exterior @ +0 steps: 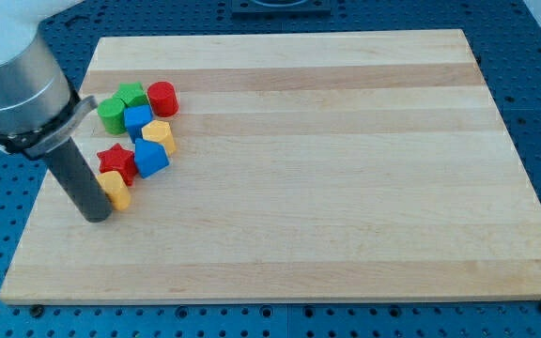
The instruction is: Slide the red star closer to blue cube
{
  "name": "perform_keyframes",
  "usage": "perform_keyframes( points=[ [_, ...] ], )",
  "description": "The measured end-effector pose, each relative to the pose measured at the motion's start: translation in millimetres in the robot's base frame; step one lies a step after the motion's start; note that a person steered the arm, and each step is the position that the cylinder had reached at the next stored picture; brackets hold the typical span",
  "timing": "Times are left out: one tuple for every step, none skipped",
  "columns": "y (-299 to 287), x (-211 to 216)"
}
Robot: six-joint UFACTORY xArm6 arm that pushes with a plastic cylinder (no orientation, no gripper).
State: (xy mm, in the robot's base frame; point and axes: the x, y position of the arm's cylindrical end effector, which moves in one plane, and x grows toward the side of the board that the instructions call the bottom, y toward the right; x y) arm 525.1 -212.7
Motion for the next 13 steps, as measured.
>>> perform_keyframes(
  points=[
    [39.1, 0.2],
    [42.9, 6.6],
    [64.5, 7.2],
    [69.7, 17.2],
    [59.5, 31.5],
    [52.9, 39.5],
    [50.2, 33.0],
    [64.7, -7.8],
    [67.0, -22.9],
    [67.0, -22.9],
    [77.5, -22.9],
    [139.1, -30.9],
    [139.1, -30.9]
  ],
)
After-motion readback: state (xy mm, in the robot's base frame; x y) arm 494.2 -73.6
